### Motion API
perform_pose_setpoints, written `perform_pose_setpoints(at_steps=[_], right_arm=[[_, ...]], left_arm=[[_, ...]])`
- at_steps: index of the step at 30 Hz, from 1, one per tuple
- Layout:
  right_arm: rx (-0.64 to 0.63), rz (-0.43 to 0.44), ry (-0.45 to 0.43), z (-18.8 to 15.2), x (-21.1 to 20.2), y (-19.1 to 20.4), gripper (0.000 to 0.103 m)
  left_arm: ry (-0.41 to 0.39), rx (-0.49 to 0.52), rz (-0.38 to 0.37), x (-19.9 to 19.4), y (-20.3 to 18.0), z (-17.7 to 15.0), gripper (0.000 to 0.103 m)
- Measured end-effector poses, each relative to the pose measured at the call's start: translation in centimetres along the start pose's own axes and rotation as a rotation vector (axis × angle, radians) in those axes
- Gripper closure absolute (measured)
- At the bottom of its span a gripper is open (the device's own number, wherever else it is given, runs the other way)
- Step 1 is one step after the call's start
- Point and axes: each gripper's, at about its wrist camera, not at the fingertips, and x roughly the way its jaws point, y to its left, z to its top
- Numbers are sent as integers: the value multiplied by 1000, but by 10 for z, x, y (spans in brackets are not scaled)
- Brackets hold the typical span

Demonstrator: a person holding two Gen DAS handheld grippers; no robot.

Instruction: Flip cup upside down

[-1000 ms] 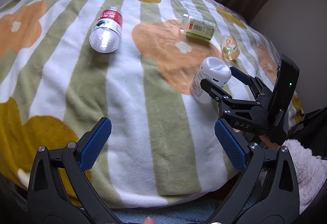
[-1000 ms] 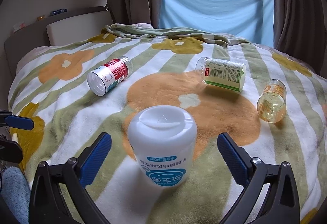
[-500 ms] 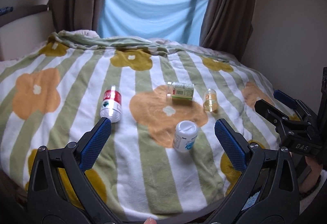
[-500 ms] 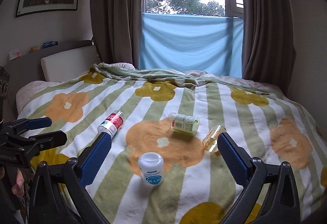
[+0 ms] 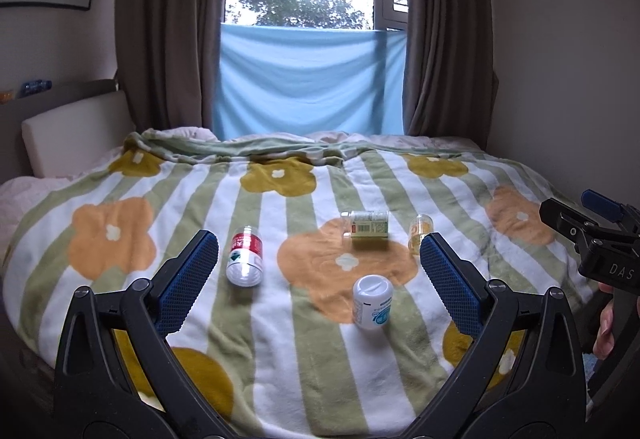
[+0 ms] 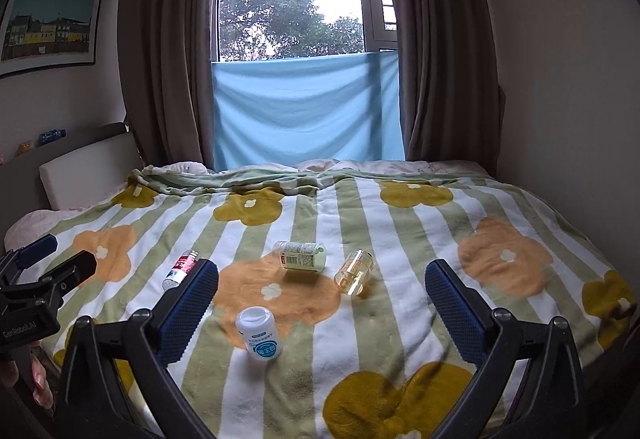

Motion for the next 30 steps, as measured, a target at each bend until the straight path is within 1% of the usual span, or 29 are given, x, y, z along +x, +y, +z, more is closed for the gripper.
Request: perform_pose_setpoints(at_steps=[5,12,30], right_arm=[[-17,-10,-19,2,-9,4,0],[-33,-14,-18,2,-12,10,0],[-35,-21,-31,7,-15,5,0]], left_arm=[[-8,-3,0,-4,1,1,2],[-3,-2,4,-4,0,0,2],[-7,-3,9,-5,3,-2,2]])
